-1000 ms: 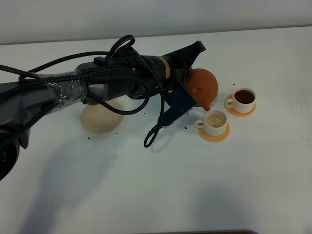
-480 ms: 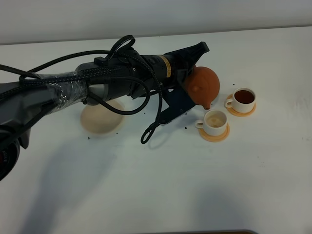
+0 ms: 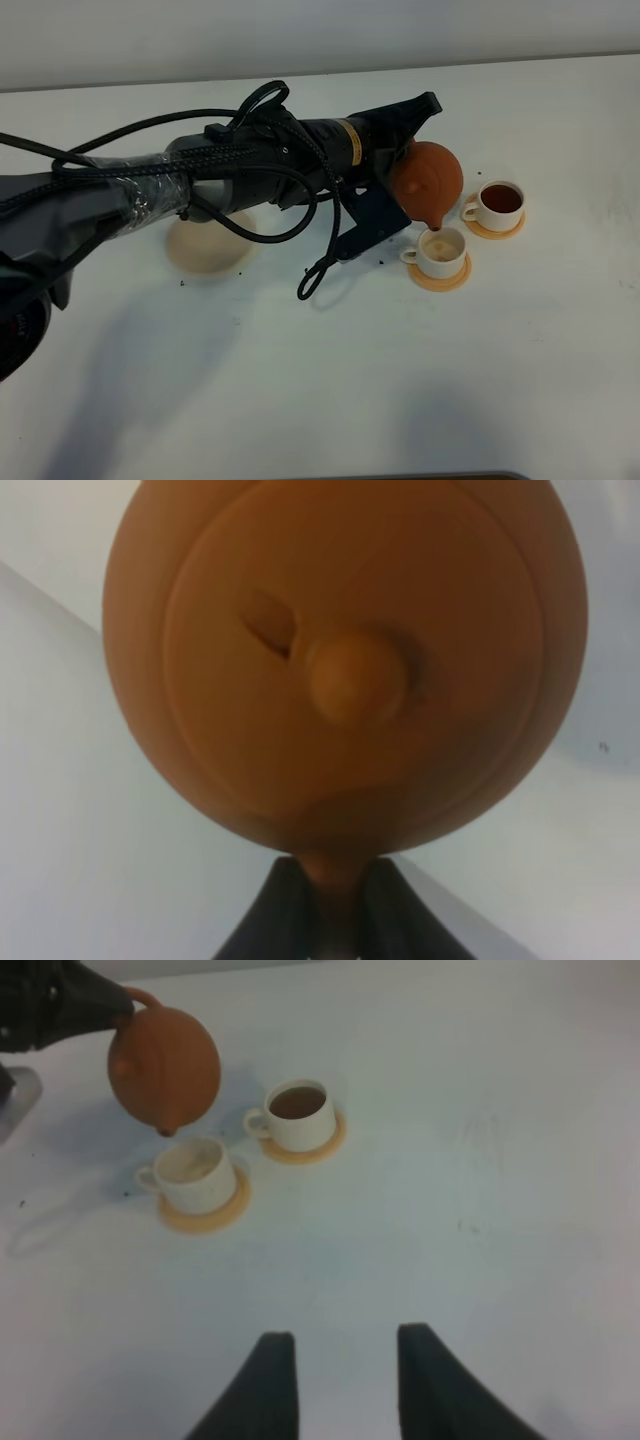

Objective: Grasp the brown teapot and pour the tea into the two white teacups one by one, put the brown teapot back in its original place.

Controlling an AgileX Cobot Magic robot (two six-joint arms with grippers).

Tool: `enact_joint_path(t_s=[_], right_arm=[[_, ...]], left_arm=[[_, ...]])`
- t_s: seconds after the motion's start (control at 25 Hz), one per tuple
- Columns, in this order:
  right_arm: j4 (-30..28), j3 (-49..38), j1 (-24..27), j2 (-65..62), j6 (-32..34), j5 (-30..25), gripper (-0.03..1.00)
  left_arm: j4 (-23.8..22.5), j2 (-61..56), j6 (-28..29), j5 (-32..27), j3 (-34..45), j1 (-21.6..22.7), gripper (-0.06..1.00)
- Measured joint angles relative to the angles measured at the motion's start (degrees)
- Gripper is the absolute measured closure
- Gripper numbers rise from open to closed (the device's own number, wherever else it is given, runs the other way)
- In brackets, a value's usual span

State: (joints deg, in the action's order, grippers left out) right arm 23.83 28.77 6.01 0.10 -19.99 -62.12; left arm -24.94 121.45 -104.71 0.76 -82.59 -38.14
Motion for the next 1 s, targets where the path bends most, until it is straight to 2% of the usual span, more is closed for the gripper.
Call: enact_joint_path(t_s=[0.36,0.6,1.0], right_arm=[[0.0,0.0,0.0,0.0,0.0,0.0,0.73],[0.0,0.0,0.0,0.0,0.0,0.0,0.73],[0.0,0.0,0.0,0.0,0.0,0.0,0.73]], left_arm=[[0.0,0.9,-0.4,3.3,0.0,0.0,0.83],[0.0,0.9,-3.1,3.4,0.0,-0.1,0.83],[0.0,0.9,-7.3,7.2,0.0,-0.1,0.83]])
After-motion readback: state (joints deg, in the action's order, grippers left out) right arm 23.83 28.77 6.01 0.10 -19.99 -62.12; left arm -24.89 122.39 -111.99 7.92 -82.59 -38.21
